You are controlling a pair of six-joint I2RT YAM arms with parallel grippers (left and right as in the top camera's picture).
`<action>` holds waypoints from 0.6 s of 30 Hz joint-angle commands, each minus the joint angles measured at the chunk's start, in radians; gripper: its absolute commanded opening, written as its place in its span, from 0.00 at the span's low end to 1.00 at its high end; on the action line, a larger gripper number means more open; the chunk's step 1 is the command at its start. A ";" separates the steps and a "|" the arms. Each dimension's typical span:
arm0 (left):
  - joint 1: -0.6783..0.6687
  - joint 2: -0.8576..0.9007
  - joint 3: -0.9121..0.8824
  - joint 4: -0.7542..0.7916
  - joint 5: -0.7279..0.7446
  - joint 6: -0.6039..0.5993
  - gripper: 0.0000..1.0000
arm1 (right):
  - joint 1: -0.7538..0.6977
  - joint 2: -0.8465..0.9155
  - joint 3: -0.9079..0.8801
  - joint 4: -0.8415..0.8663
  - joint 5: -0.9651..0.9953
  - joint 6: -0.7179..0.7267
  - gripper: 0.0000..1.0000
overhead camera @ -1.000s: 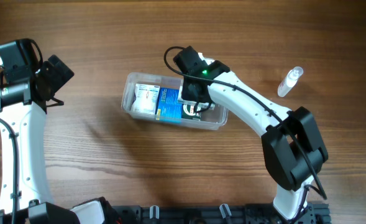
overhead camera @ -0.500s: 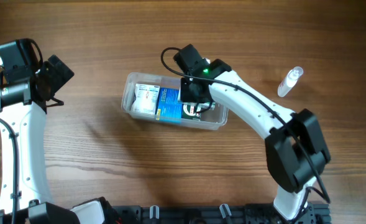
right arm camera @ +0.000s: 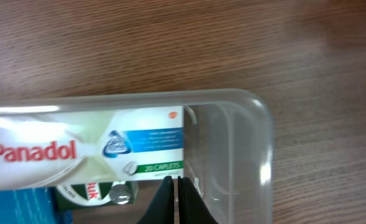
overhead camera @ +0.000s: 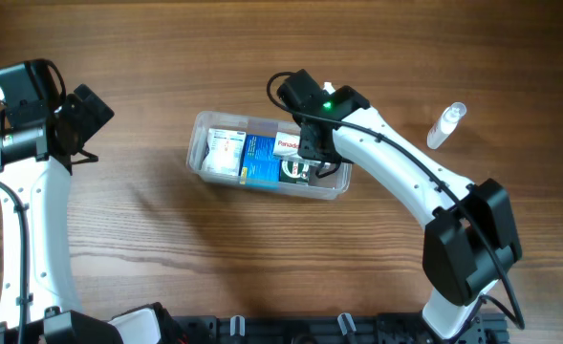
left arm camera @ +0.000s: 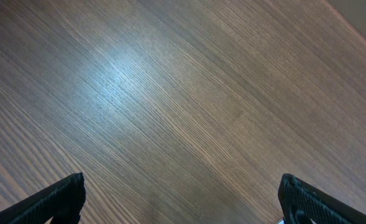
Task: Pack container
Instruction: 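Lower the Panadol box into the container beside the green box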
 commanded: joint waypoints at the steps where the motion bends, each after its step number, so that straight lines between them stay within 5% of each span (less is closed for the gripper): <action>1: 0.005 -0.009 0.001 0.001 0.001 0.005 1.00 | -0.022 -0.010 0.016 -0.030 0.029 0.078 0.04; 18: 0.005 -0.009 0.001 0.001 0.001 0.005 1.00 | -0.042 0.119 0.016 -0.027 0.028 0.098 0.04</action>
